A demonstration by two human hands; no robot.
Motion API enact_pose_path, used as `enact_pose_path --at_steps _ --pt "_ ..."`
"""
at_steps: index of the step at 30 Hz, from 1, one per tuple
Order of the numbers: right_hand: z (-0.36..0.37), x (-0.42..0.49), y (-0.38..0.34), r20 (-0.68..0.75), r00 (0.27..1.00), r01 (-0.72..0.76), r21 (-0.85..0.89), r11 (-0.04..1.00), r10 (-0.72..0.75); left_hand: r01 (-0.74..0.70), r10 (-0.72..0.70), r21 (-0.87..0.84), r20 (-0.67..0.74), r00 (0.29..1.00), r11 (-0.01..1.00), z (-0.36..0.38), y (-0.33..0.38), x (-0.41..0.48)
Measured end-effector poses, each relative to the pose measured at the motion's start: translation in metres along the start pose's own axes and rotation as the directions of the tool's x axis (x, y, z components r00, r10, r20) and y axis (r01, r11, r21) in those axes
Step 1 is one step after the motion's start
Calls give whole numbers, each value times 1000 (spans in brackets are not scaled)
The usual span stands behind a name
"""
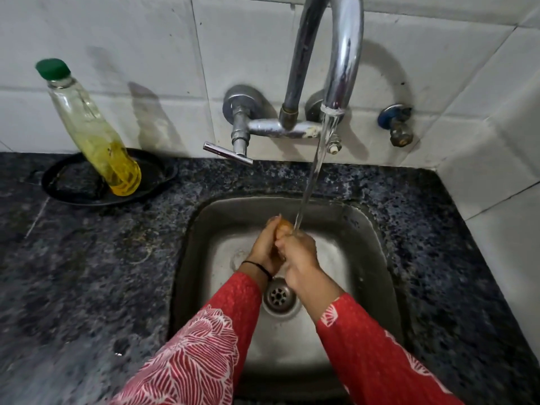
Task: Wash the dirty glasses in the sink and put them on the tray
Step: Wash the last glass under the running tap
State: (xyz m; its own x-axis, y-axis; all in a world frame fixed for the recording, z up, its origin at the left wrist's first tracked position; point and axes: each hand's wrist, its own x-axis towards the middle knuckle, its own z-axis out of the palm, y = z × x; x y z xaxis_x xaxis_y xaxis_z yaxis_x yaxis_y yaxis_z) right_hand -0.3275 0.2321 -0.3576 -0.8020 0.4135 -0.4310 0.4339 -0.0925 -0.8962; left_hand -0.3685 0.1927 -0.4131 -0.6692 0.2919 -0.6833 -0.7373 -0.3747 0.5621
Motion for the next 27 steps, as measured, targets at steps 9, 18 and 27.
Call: enact_pose_path --at_steps 9,18,27 --pt "-51 2 46 672 615 757 -650 71 -413 213 -219 93 67 973 973 -20 12 -13" --pt "-10 -22 19 163 977 145 -12 989 -141 52 -55 58 53 997 997 -10 9 -13" --pt "-26 -19 20 200 901 422 -614 667 -386 127 -127 10 129 983 992 -11 5 -18"
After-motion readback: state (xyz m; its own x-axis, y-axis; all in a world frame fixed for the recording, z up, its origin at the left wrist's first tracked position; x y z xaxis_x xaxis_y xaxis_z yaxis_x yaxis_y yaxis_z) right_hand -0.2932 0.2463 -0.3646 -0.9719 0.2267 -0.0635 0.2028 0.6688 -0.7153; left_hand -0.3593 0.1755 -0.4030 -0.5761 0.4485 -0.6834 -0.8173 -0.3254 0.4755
